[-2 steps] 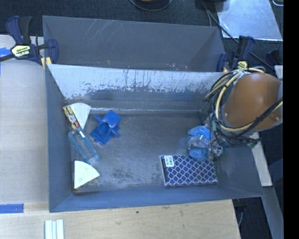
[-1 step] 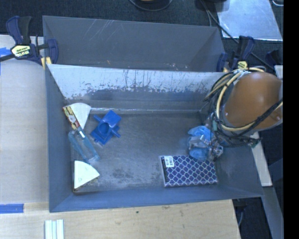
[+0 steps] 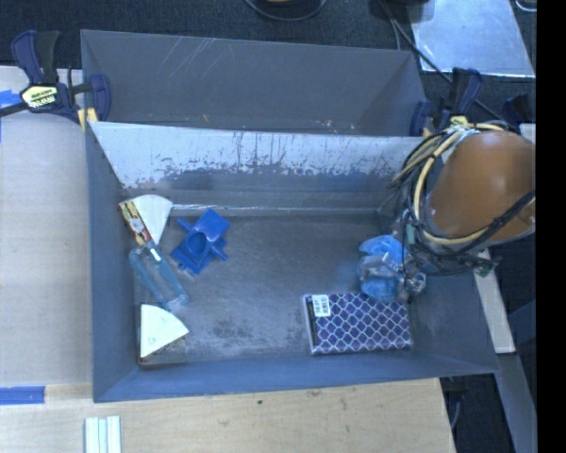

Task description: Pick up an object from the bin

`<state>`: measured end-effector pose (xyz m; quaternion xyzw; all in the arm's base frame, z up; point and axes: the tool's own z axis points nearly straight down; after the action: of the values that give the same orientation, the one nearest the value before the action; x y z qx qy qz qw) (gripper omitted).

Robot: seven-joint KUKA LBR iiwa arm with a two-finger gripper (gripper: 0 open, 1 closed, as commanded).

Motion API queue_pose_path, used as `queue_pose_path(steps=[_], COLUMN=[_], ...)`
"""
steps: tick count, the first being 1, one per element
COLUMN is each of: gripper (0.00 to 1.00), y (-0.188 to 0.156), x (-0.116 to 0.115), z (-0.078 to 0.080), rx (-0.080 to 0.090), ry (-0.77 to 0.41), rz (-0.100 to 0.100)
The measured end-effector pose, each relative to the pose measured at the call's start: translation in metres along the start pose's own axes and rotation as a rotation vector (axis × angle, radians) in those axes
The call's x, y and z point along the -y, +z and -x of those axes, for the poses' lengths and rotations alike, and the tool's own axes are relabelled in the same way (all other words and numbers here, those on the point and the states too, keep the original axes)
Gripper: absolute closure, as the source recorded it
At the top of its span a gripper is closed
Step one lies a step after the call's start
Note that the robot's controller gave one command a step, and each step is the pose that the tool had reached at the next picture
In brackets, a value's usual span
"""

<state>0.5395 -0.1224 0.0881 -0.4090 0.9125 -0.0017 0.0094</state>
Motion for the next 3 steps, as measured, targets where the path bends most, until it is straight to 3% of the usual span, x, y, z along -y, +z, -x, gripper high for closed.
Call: queue_pose_path(steps=[1,3], gripper=[1.0,1.0], y=[-0.01,-0.043], x=[0.001,-0.001], z=[0.001,0.0], rx=[0.002,-0.003], ry=[0.001,0.001], rz=[-0.004,0.006])
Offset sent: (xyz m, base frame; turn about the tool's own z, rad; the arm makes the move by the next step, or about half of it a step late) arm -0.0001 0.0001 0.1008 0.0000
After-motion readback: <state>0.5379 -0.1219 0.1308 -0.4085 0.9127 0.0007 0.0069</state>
